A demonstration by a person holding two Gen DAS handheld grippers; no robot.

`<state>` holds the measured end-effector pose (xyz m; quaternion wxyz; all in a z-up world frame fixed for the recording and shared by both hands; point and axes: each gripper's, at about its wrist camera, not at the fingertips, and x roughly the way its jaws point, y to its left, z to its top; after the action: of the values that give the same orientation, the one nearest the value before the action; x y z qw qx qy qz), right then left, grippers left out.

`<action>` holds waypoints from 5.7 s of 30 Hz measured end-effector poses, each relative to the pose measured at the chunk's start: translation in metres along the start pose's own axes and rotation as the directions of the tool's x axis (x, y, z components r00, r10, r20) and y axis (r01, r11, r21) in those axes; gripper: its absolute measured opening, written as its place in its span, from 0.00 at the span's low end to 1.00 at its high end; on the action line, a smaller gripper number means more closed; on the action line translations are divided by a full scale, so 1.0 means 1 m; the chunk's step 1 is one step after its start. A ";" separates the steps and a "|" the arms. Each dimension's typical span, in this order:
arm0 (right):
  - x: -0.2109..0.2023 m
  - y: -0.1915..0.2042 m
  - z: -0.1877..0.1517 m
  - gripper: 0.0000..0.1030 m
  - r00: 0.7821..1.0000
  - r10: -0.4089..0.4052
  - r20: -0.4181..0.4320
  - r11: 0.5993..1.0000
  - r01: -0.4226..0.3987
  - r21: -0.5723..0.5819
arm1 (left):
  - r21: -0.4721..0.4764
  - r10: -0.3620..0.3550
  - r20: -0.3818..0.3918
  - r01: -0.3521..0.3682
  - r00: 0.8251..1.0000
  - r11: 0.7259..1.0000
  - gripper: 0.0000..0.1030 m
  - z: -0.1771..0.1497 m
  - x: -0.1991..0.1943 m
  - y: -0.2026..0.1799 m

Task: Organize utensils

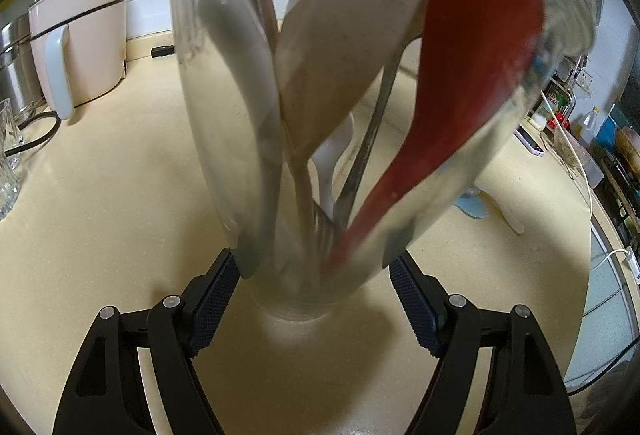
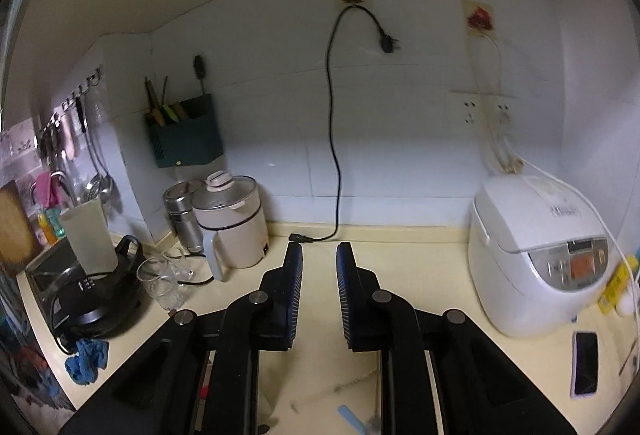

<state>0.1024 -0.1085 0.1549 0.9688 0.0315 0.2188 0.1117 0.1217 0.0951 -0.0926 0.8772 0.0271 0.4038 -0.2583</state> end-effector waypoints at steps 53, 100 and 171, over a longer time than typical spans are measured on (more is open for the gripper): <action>0.125 -0.076 -0.209 0.29 0.785 -0.085 -0.613 0.995 0.033 -0.095 | -0.006 -0.003 0.001 0.003 1.000 1.000 0.78 0.000 -0.002 0.000; 0.094 -0.052 -0.144 0.15 0.821 0.070 -0.567 0.997 -0.074 0.017 | -0.021 -0.023 -0.001 0.023 1.000 1.000 0.78 0.002 0.001 0.006; 0.034 0.064 -0.001 0.04 0.916 0.381 -0.127 0.925 -0.377 0.053 | -0.022 -0.026 -0.002 0.026 1.000 0.999 0.79 0.003 0.004 0.006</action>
<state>0.1187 -0.0381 0.1465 0.9113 0.0791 0.2752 0.2960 0.1290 0.0977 -0.0945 0.8737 0.0126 0.4077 -0.2652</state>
